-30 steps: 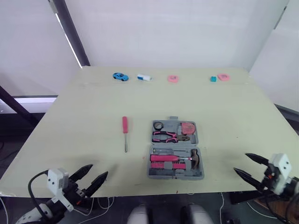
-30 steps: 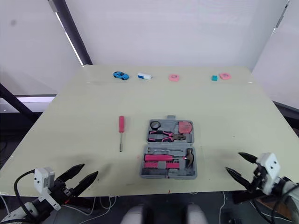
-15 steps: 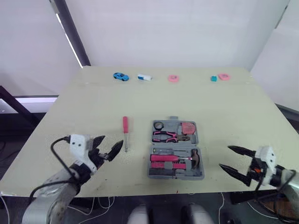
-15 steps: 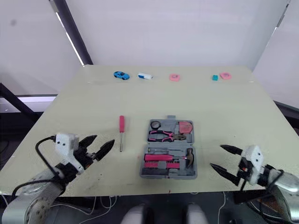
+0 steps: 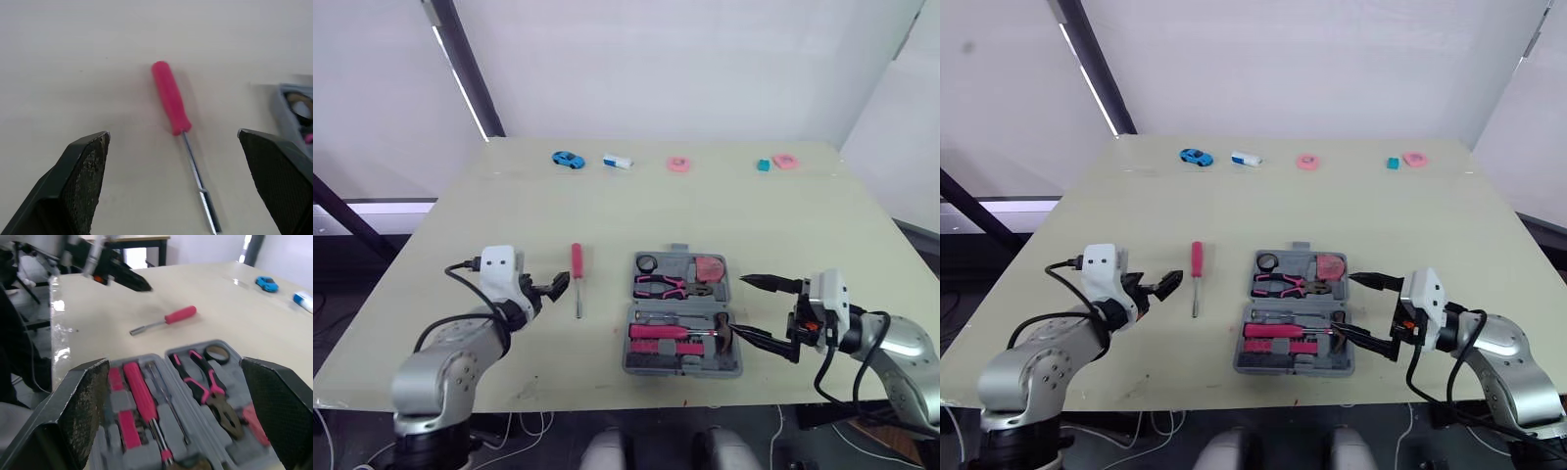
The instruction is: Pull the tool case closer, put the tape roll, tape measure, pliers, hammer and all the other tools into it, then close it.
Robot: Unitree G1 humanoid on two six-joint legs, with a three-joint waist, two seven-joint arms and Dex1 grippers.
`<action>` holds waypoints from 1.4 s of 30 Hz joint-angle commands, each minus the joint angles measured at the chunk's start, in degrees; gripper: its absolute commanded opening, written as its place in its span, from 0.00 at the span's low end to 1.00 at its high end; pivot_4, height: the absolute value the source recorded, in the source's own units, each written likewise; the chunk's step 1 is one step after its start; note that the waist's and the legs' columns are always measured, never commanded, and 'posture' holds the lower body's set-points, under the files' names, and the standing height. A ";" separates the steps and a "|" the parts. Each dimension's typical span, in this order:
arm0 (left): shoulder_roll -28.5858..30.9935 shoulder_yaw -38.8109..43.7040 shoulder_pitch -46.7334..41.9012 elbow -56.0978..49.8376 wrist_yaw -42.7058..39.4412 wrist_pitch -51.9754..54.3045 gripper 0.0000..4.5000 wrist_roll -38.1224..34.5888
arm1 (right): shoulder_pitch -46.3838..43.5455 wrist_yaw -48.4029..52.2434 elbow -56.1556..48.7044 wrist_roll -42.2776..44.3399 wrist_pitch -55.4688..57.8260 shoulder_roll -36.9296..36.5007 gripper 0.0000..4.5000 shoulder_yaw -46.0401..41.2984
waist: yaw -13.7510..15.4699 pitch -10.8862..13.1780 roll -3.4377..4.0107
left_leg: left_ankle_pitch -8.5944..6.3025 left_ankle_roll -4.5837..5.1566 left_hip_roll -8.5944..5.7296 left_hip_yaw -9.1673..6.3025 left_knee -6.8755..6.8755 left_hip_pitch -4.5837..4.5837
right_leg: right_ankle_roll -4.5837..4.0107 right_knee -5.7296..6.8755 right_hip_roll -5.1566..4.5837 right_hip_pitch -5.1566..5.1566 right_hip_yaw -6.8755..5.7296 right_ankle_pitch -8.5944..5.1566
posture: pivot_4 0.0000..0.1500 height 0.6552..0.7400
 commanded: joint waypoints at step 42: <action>-5.74 -6.90 -2.81 10.32 -9.00 -7.22 0.09 10.64 | -2.09 -3.87 -3.03 0.23 4.10 -0.52 1.00 0.68 | -0.39 0.03 -0.06 | 0.01 -0.01 0.03 -0.01 -0.03 -0.13 | 0.28 -0.10 -0.03 -0.01 -0.02 0.18 | 1.00 1.00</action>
